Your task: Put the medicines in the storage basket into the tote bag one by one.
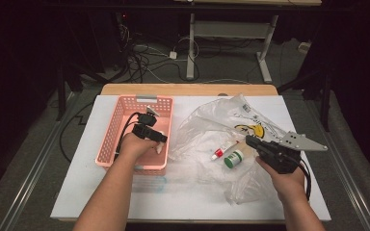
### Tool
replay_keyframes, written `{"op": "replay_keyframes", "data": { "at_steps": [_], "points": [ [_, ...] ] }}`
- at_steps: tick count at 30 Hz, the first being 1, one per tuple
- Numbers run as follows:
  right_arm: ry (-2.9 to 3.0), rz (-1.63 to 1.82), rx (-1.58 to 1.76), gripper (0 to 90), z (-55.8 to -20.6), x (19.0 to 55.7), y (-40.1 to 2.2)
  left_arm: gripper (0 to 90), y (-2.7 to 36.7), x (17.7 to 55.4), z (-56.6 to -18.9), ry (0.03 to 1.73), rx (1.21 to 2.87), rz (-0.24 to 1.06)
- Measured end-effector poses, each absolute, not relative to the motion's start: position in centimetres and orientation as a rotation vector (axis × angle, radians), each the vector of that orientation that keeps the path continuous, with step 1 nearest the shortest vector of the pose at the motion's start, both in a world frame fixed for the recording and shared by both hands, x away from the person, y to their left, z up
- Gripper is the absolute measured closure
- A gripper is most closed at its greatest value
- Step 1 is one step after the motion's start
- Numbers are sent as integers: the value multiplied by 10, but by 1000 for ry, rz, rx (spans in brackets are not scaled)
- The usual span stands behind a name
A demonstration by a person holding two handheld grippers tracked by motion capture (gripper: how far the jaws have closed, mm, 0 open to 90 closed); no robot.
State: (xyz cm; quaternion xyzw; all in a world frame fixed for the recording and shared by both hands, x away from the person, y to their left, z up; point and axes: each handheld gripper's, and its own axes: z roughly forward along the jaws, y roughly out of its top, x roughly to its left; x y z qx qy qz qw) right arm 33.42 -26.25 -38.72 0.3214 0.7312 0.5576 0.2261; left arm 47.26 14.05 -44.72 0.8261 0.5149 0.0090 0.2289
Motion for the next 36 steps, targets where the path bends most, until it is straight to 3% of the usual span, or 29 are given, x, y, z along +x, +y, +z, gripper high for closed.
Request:
{"op": "replay_keyframes", "data": {
  "at_steps": [15, 36],
  "points": [
    [2019, 1535, 883, 900, -388, 334, -262, 571, 129, 468, -449, 1393, 2415, 178],
    [2011, 1542, 881, 900, -385, 333, -263, 582, 148, 450, -418, 1367, 2281, 235]
  ]
}}
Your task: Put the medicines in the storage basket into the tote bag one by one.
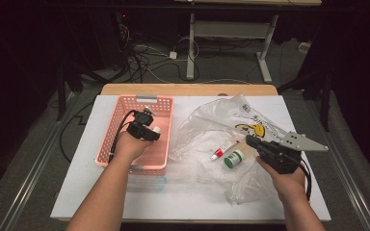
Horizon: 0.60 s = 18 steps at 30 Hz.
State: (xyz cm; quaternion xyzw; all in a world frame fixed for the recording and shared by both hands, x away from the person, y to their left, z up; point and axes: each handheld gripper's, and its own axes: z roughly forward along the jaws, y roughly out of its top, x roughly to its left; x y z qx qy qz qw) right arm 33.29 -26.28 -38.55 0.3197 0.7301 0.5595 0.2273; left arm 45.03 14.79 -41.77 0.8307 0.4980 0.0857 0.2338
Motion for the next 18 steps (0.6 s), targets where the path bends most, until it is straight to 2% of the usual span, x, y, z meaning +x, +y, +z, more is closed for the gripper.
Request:
{"op": "replay_keyframes", "data": {
  "at_steps": [18],
  "points": [
    [2009, 1542, 877, 900, -385, 332, -262, 582, 153, 396, -395, 1173, 2120, 327]
  ]
}}
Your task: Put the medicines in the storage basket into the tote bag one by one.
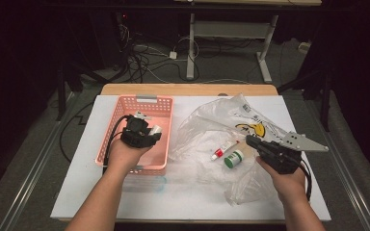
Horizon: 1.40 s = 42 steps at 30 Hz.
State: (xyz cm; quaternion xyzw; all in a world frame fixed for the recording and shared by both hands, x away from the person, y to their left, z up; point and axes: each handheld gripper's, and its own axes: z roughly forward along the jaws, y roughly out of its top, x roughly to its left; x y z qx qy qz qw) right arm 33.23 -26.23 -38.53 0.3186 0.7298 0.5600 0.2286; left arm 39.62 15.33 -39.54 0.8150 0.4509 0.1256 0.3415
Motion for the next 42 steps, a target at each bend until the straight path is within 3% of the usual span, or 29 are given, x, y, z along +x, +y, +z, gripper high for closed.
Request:
{"op": "replay_keyframes", "data": {
  "at_steps": [13, 24, 42],
  "points": [
    [2014, 1537, 874, 900, -387, 332, -260, 582, 134, 340, -379, 972, 2057, 352],
    [2018, 1534, 873, 900, -387, 332, -260, 582, 77, 314, -389, 788, 2121, 249],
    [2025, 1538, 868, 900, -389, 334, -258, 581, -7, 375, -434, 854, 2152, 310]
  ]
}}
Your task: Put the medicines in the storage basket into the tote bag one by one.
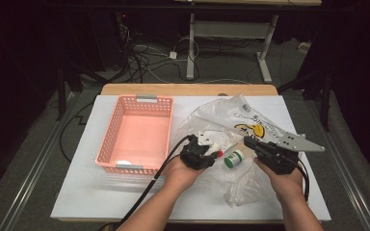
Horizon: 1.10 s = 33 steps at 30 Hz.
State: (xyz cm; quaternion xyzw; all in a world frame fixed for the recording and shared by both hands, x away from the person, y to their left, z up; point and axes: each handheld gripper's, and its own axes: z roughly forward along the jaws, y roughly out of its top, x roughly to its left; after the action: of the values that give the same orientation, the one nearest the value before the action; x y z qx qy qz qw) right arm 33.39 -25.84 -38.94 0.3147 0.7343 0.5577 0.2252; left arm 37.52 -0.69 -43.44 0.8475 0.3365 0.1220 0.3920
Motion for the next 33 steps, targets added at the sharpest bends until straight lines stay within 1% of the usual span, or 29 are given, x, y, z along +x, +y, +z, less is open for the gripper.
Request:
{"op": "replay_keyframes", "data": {
  "at_steps": [5, 9, 12, 18, 19, 22, 24, 27, 28, 33],
  "points": [
    [2032, 1535, 882, 900, -392, 336, -258, 580, -22, 395, -443, 885, 2153, 382],
    [2037, 1535, 890, 900, -394, 338, -257, 580, -32, 411, -451, 898, 2194, 430],
    [2045, 1535, 889, 900, -395, 338, -256, 578, -35, 421, -457, 926, 2181, 433],
    [2050, 1538, 890, 900, -396, 339, -255, 572, -38, 432, -462, 952, 2166, 378],
    [2047, 1538, 891, 900, -396, 340, -256, 534, -38, 432, -461, 953, 2155, 376],
    [2048, 1537, 894, 900, -396, 340, -256, 430, -37, 427, -455, 950, 2143, 380],
    [2048, 1536, 895, 900, -396, 340, -256, 392, -34, 421, -449, 930, 2139, 387],
    [2048, 1535, 889, 900, -396, 339, -256, 374, -27, 406, -442, 899, 2114, 395],
    [2048, 1535, 890, 900, -396, 339, -256, 350, -24, 400, -440, 890, 2104, 385],
    [2041, 1534, 893, 900, -395, 338, -257, 346, -3, 361, -442, 800, 2106, 344]
  ]
}}
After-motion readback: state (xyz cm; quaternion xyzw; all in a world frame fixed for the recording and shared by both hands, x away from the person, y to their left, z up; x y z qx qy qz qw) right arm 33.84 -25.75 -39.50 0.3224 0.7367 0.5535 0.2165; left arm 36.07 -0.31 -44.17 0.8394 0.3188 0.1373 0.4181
